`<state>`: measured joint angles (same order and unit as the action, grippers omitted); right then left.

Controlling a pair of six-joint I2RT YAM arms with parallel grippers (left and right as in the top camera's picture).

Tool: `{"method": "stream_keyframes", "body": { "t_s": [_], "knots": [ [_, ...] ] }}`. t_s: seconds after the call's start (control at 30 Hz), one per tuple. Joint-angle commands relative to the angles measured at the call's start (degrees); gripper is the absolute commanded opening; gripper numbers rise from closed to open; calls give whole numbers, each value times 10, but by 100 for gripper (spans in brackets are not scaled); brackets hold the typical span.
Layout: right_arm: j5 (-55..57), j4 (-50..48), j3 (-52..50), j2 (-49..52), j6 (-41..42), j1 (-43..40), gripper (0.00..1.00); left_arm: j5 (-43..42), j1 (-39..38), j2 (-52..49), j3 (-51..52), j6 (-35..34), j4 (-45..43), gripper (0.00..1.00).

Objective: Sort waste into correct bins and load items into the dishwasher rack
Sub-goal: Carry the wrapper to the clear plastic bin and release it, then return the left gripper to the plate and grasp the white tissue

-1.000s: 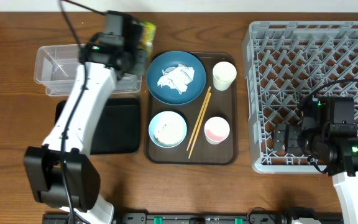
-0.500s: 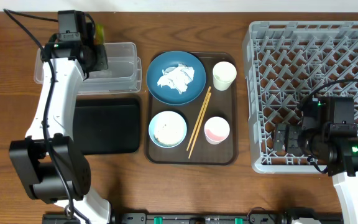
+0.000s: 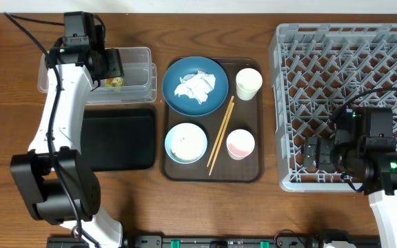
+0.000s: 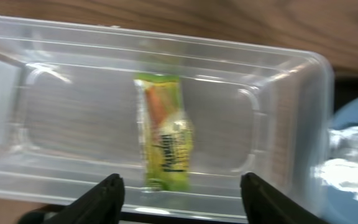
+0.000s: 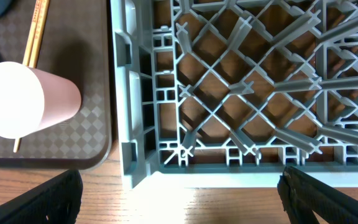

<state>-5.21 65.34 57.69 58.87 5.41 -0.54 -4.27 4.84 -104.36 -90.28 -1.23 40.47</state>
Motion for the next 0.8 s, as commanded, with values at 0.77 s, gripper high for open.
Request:
{"method": "stream_keyframes", "body": {
  "t_s": [0.77],
  "knots": [
    [-2,0,11,-1,-8,-6,99,-110,-226,-126,6,14,-38,93]
  ]
}}
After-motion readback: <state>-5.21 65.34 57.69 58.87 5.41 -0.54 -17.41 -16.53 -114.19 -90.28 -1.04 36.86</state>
